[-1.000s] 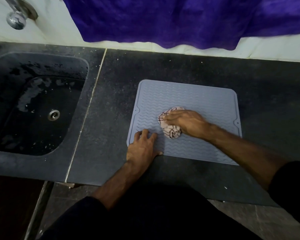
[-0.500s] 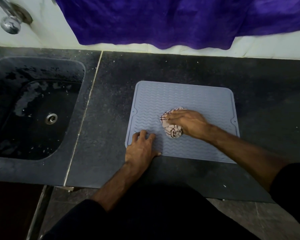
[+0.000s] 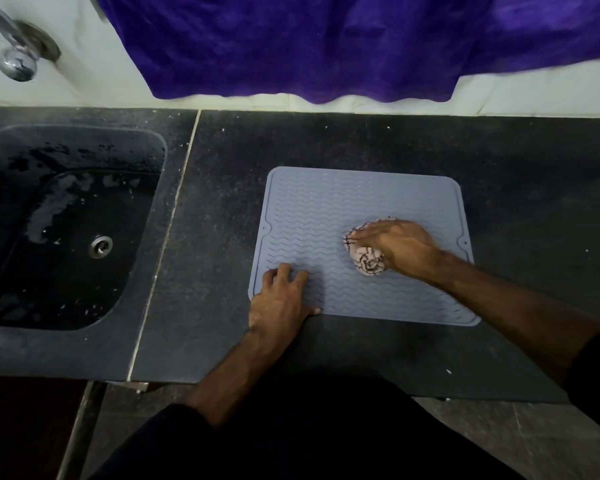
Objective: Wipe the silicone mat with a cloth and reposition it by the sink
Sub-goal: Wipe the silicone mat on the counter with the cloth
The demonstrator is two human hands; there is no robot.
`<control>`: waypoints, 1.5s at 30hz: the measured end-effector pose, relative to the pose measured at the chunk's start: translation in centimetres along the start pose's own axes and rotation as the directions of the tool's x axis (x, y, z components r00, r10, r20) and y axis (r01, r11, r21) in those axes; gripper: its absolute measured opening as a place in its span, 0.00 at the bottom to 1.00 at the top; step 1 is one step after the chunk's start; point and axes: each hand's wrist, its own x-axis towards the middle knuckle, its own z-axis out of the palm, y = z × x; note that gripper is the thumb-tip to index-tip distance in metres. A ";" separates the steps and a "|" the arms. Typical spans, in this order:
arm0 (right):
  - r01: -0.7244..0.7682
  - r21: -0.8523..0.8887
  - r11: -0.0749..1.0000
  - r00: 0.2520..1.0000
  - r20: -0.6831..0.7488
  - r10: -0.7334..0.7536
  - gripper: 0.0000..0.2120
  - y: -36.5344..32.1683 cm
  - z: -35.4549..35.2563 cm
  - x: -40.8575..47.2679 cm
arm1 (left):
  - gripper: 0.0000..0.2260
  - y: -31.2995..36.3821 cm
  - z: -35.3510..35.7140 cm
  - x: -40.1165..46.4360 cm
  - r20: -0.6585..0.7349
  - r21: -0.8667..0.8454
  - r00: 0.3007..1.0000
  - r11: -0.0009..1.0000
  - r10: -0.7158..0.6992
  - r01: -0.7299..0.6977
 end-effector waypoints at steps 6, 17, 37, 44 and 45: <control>-0.041 0.016 0.999 0.999 0.004 0.041 0.28 0.3 -0.8 0.3 | 0.28 0.2 -0.3 0.0 0.001 0.096 0.999 0.995 0.035 -0.035; 0.037 0.006 0.999 0.997 -0.063 -0.037 0.28 -2.2 1.3 0.6 | 0.47 -0.5 -1.9 5.0 0.171 0.104 0.966 0.971 0.194 -0.214; -0.100 -0.027 0.995 0.995 -0.003 0.100 0.26 2.3 0.9 -3.2 | 0.49 -0.8 -1.1 5.9 0.245 0.010 0.959 0.989 0.143 -0.151; -0.041 -0.030 0.999 0.996 -0.079 0.038 0.28 1.1 1.2 -2.5 | 0.49 -0.7 -0.9 5.9 0.238 0.005 0.961 0.989 0.143 -0.149; -0.022 -0.036 0.999 0.996 -0.083 0.019 0.28 0.7 1.4 -2.4 | 0.49 -0.7 -0.9 5.9 0.237 0.002 0.961 0.989 0.143 -0.147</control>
